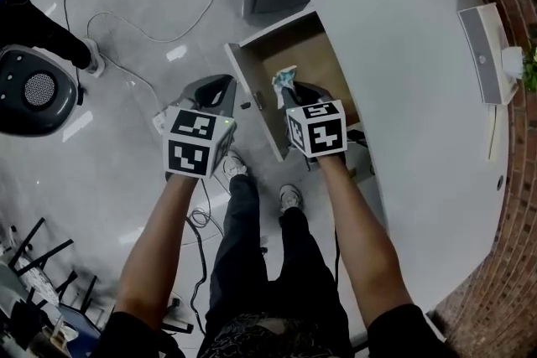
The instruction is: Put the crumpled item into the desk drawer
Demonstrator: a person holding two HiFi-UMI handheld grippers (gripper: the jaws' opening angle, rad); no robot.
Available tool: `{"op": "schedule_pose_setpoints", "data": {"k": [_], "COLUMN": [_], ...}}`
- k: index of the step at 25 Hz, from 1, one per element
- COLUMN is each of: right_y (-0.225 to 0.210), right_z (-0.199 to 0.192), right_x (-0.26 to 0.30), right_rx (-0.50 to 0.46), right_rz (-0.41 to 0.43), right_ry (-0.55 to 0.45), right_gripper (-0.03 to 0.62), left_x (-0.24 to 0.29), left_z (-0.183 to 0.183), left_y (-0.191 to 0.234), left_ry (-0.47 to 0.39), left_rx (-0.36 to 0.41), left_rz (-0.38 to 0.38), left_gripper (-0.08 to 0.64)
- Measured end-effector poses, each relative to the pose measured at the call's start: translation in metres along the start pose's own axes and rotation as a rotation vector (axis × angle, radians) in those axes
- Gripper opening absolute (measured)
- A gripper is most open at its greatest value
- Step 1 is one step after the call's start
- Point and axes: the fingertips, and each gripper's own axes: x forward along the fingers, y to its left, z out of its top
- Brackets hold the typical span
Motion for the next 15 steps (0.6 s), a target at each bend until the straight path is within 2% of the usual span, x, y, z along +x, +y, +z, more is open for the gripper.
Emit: {"op": "schedule_pose_setpoints", "data": {"k": [15], "right_y": [-0.008], "right_z": [-0.014], "right_x": [0.040], "right_rx": [-0.031], "right_rz": [-0.022], "right_ry": [0.046], "right_gripper": [0.066], "left_x": [0.023], "left_z": [-0.020], "left_y": [0.008], "left_ry": [0.010], "left_rx": [0.007], "left_rz": [-0.033], "left_gripper": [0.000]}}
